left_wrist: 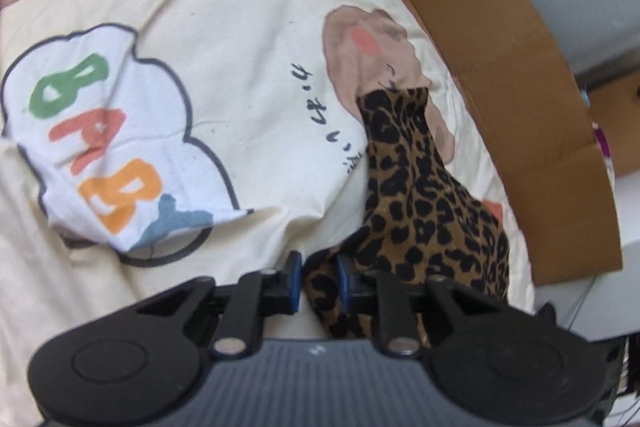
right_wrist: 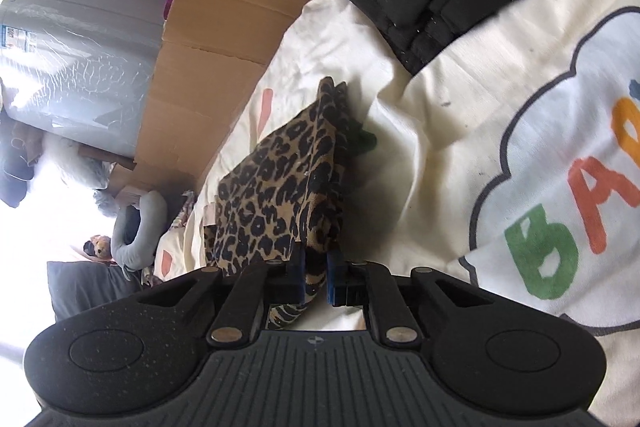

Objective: Fold clothes

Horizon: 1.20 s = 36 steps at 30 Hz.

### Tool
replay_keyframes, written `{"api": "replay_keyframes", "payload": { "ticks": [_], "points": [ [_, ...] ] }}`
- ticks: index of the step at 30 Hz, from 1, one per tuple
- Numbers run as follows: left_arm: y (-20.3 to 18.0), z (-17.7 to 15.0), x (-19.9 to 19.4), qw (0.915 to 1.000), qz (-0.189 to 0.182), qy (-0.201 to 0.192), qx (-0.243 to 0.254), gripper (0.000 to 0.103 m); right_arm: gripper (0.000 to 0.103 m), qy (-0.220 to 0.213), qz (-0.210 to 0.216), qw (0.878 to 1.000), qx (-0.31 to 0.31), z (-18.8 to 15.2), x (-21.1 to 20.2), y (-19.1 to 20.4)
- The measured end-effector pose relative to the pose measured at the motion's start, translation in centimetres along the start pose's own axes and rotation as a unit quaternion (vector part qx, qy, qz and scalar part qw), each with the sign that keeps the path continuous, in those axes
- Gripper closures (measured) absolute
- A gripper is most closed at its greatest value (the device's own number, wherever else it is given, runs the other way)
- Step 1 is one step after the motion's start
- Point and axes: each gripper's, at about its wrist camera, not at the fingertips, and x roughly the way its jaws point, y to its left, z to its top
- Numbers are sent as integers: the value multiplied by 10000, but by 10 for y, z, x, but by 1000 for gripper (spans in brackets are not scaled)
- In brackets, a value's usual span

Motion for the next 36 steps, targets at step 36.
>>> {"api": "replay_keyframes", "payload": {
  "ticks": [36],
  "points": [
    [1, -62, -110, 9967, 566, 277, -505, 99, 97, 21, 10, 9989, -464, 17, -37, 14]
  ]
}}
